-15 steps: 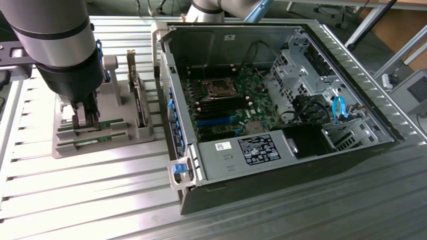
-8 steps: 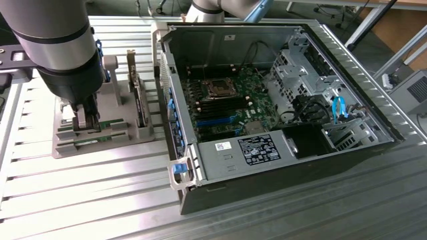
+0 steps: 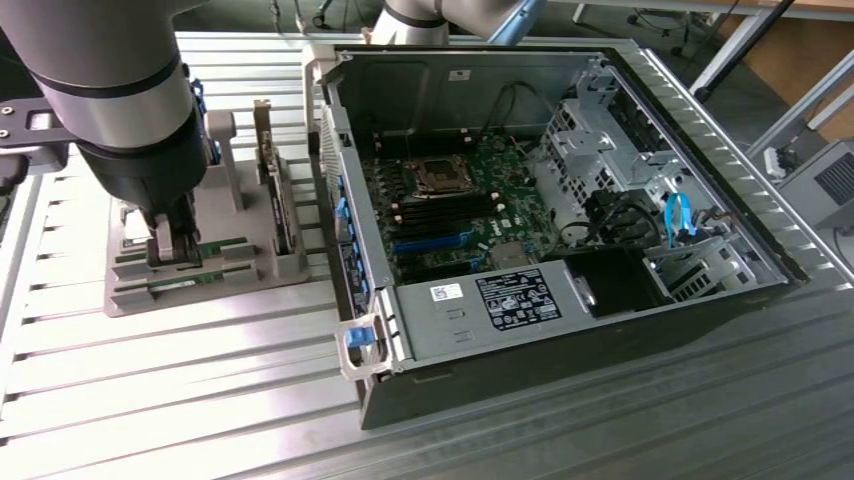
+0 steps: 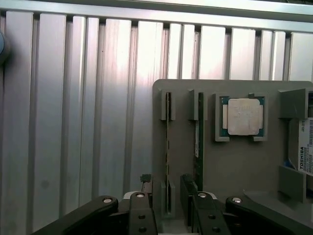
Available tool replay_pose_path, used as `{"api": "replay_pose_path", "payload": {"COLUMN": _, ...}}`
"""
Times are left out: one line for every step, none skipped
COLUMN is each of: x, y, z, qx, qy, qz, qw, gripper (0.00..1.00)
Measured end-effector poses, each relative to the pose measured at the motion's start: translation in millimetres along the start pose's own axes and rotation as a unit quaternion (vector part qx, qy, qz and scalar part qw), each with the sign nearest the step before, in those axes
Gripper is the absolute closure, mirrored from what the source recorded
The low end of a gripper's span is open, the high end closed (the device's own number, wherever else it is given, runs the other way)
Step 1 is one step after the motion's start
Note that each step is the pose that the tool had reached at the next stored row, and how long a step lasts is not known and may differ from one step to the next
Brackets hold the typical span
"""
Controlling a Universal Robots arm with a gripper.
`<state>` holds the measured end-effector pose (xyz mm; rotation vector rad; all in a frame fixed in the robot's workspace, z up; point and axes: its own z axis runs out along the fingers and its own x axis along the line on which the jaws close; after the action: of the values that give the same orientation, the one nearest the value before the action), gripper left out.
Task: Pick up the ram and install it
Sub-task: 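Pick up the ram and move it above insertion slot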
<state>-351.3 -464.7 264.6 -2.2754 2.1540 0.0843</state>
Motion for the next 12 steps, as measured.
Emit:
{"api": "replay_pose_path", "payload": {"x": -0.6, "y": 0.0, "z": 0.9, "qx": 0.0000, "qy": 0.0000, "qz": 0.000, "qw": 1.0000, "gripper": 0.65}}
{"api": "replay_pose_path", "payload": {"x": -1.0, "y": -0.1, "z": 2.2, "qx": 0.0001, "qy": -0.0001, "qz": 0.000, "qw": 1.0000, "gripper": 0.65}}
{"api": "replay_pose_path", "payload": {"x": -1.1, "y": -0.1, "z": 2.9, "qx": 0.0000, "qy": 0.0000, "qz": 0.000, "qw": 1.0000, "gripper": 0.65}}
{"api": "replay_pose_path", "payload": {"x": -1.2, "y": 0.0, "z": 3.9, "qx": 0.0000, "qy": 0.0000, "qz": 0.000, "qw": 1.0000, "gripper": 0.65}}
{"api": "replay_pose_path", "payload": {"x": -1.1, "y": 0.0, "z": 4.5, "qx": 0.0000, "qy": 0.0000, "qz": 0.000, "qw": 1.0000, "gripper": 0.65}}
{"api": "replay_pose_path", "payload": {"x": -1.1, "y": 0.0, "z": 4.8, "qx": 0.0000, "qy": 0.0000, "qz": 0.000, "qw": 1.0000, "gripper": 0.65}}
{"api": "replay_pose_path", "payload": {"x": -1.1, "y": 0.1, "z": 5.5, "qx": 0.0000, "qy": 0.0000, "qz": 0.000, "qw": 1.0000, "gripper": 0.65}}
{"api": "replay_pose_path", "payload": {"x": -1.1, "y": 0.3, "z": 6.8, "qx": 0.0000, "qy": 0.0000, "qz": 0.000, "qw": 1.0000, "gripper": 0.65}}
{"api": "replay_pose_path", "payload": {"x": -1.0, "y": 0.5, "z": 7.4, "qx": 0.0000, "qy": 0.0000, "qz": 0.000, "qw": 1.0000, "gripper": 0.65}}
{"api": "replay_pose_path", "payload": {"x": -1.0, "y": 0.5, "z": 7.8, "qx": 0.0000, "qy": 0.0000, "qz": 0.000, "qw": 1.0000, "gripper": 0.65}}
{"api": "replay_pose_path", "payload": {"x": -1.0, "y": 0.6, "z": 8.1, "qx": 0.0000, "qy": 0.0000, "qz": 0.000, "qw": 1.0000, "gripper": 0.65}}
{"api": "replay_pose_path", "payload": {"x": -1.0, "y": 0.6, "z": 8.5, "qx": 0.0000, "qy": 0.0000, "qz": 0.000, "qw": 1.0000, "gripper": 0.65}}
